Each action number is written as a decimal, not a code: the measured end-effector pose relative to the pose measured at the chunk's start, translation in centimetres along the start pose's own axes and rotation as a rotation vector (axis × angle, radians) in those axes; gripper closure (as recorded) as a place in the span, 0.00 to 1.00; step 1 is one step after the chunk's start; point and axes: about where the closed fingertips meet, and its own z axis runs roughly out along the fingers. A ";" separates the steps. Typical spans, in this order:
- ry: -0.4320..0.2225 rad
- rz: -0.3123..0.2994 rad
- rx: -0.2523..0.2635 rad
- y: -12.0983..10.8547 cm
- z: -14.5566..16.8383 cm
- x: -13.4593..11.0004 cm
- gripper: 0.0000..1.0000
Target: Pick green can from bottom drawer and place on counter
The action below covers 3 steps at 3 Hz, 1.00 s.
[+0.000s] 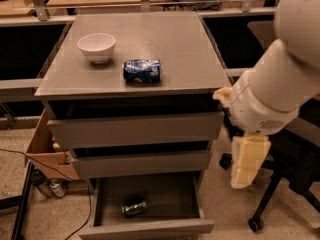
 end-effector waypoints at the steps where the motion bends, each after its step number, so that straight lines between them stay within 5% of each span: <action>1: 0.011 -0.124 -0.057 1.5 5.6 -1.8 0.00; 3: 0.009 -0.336 -0.150 3.5 17.8 -3.7 0.00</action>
Offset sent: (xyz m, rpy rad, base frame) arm 0.0067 0.0895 -0.2002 -0.1364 0.1159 0.4169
